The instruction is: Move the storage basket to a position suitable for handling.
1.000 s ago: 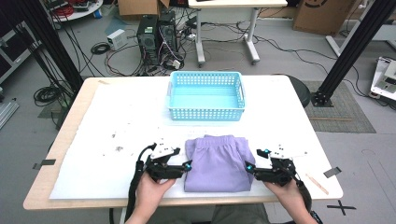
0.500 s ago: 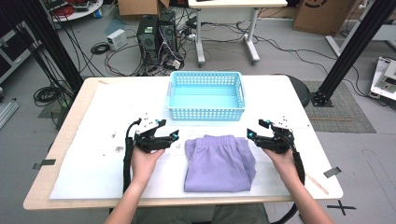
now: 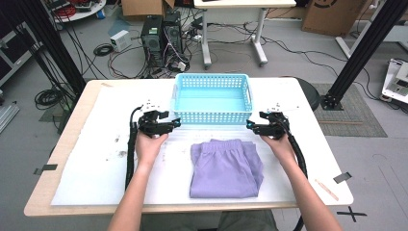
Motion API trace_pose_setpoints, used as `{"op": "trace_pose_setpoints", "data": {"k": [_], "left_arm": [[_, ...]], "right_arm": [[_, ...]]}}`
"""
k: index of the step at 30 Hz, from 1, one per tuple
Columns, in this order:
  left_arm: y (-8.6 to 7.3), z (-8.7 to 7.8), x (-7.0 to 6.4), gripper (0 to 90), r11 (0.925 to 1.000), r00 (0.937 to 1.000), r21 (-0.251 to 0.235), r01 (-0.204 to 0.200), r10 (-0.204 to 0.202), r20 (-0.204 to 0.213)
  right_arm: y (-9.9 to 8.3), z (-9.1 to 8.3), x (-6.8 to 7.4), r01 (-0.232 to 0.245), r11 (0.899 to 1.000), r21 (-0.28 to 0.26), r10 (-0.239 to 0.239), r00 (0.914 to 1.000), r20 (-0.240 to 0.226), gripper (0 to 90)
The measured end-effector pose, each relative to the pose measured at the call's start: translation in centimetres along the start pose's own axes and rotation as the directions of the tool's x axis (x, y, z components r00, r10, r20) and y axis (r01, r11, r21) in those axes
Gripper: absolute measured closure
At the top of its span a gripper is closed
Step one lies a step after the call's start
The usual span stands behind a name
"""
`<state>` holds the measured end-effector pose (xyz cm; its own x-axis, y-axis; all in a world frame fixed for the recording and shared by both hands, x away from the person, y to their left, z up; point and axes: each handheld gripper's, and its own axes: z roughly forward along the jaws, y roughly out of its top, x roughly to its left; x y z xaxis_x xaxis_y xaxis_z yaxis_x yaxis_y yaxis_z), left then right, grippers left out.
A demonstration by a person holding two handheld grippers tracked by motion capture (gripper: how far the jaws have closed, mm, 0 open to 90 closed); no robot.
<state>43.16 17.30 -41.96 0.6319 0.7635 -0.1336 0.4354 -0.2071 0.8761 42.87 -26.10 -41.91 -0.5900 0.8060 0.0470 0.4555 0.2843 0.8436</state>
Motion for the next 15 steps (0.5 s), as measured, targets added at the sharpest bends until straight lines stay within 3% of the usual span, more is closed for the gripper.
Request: {"op": "trace_pose_setpoints", "data": {"k": [3, 7, 11, 13, 15], "left_arm": [[0.1, 1.0, 0.4, 34.1, 0.9993, 0.9995, 0.027, -0.025, 0.024, 0.023], [0.1, 2.0, 1.0, 31.1, 0.9996, 0.9996, 0.012, -0.027, 0.027, -0.002], [0.3, 3.1, 1.4, 31.2, 0.9974, 0.9993, 0.063, -0.035, 0.035, 0.012], [0.7, 3.5, 1.3, 35.2, 0.998, 0.999, 0.056, -0.03, 0.028, 0.034], [0.9, 3.8, 1.1, 38.1, 0.997, 0.9987, 0.059, -0.05, 0.049, 0.016]], "right_arm": [[0.4, 1.0, -0.2, 0.017, 1.0, 0.015, -0.017, 0.9998, 0.002, 28.5], [0.7, 2.1, -0.4, 0.043, 0.998, 0.043, -0.043, 0.9991, -0.003, 33.6], [0.5, 3.1, -0.6, 0.068, 0.995, 0.072, -0.068, 0.9977, -0.005, 37.8], [0.5, 3.3, -0.7, 0.078, 0.995, 0.065, -0.079, 0.9969, 0.002, 43.3], [0.5, 3.4, -0.6, 0.084, 0.994, 0.064, -0.083, 0.9965, -0.006, 47.2]]}}
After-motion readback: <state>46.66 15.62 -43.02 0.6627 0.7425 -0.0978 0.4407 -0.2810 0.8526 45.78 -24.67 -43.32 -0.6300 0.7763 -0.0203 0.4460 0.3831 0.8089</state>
